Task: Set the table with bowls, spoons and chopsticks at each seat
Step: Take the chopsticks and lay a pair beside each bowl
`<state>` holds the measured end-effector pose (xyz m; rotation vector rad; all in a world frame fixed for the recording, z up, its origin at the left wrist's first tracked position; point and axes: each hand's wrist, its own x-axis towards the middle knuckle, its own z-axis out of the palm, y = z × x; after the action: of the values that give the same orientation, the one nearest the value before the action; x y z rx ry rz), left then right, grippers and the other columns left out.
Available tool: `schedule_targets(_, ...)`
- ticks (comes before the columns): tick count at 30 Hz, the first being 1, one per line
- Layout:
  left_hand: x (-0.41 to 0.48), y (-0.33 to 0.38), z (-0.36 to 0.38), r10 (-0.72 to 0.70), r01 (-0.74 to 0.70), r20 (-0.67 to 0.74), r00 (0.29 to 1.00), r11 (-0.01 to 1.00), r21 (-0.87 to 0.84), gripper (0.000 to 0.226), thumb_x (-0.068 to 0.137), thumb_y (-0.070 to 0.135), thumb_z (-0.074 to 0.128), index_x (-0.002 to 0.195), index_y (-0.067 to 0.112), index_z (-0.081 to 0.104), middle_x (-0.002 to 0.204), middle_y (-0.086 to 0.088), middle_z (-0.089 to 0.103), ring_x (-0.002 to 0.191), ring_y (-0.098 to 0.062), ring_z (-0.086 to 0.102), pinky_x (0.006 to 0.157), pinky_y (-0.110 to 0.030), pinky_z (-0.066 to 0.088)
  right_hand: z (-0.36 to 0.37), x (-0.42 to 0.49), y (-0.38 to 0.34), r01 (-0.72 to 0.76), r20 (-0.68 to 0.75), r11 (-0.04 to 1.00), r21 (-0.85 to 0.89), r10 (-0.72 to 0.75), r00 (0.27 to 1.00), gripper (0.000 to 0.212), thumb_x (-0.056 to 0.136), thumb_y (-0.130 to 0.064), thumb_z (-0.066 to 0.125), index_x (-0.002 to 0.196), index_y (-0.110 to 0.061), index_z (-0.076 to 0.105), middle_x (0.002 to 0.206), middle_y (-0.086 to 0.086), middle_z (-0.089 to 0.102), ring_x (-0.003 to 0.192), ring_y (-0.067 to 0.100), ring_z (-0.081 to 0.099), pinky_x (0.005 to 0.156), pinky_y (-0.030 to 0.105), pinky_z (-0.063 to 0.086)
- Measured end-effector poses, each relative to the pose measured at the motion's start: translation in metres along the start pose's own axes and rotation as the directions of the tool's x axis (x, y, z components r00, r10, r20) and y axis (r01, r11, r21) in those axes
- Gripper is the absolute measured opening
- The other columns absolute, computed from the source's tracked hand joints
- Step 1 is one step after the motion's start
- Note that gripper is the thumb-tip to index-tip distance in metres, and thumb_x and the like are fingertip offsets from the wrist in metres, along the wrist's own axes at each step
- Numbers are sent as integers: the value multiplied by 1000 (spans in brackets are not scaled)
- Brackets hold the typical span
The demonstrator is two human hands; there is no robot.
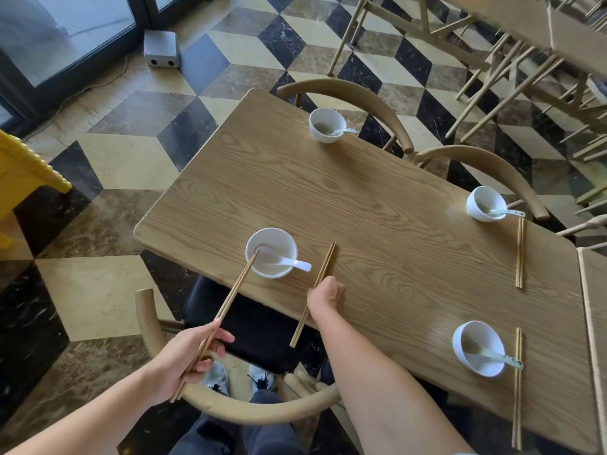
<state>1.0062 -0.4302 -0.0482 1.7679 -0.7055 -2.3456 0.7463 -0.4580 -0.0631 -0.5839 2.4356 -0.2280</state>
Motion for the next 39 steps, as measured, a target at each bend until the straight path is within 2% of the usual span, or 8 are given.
schedule_targets(6,-5,-3,0,158,-130,-100,982,961,244,46,102,40,45,94,-1,65,59,-2,47,45,-10,31,40,-21,22,0,-3,3,-3,-8,1000,1,3,1000,14,92,-10,63,102,-1,65,110,14,66,100,30,66,68,26,43)
schedule_targets(9,-2,-10,-1,404,-230,-199,893,789,570,44,103,39,45,77,8,64,53,4,47,46,-11,41,49,-27,34,1,-4,5,-2,-15,1000,0,2,1000,12,91,-10,62,100,-1,65,109,14,67,96,29,66,69,27,45)
schedule_targets(11,-1,-12,-2,497,-257,-227,838,724,640,41,102,37,46,73,12,62,57,2,55,53,-13,50,54,-29,39,1,-4,5,-8,-15,1000,12,8,1000,9,92,-8,61,97,-2,64,108,13,66,87,26,61,69,27,44)
schedule_targets(17,0,-15,-5,543,-270,-233,807,690,672,34,102,34,47,82,11,62,73,-11,67,68,-30,64,63,-45,51,2,-4,4,3,-19,1000,1,-3,1000,13,91,-10,61,101,-2,66,108,13,67,98,30,66,68,27,46)
schedule_targets(23,2,-13,-8,534,-302,-188,824,695,653,36,103,32,46,79,10,61,67,-5,61,61,-21,55,57,-27,40,2,-3,4,-12,-24,1000,1,12,1000,16,90,-11,63,102,-2,67,109,14,68,100,32,66,70,29,46)
schedule_targets(33,15,-5,-16,417,-313,-81,905,782,539,43,102,41,42,84,7,62,53,6,41,43,-7,34,44,-23,25,-12,-15,3,-55,-21,996,72,57,998,19,89,-21,67,98,-3,66,106,12,68,99,31,66,69,27,46)
schedule_targets(37,22,9,-10,437,-343,-46,898,763,548,44,102,42,43,83,9,63,54,6,41,46,-9,34,46,-26,26,-26,-28,5,-106,-82,973,206,125,989,14,86,-19,66,81,-7,61,95,9,68,74,24,61,67,30,48)
schedule_targets(39,28,18,0,429,-346,-36,903,773,532,44,102,44,43,82,9,61,51,8,39,44,-11,32,45,-26,23,-28,-33,6,-113,-91,961,251,139,986,17,84,-22,65,76,-9,58,89,8,67,74,24,62,67,30,50)
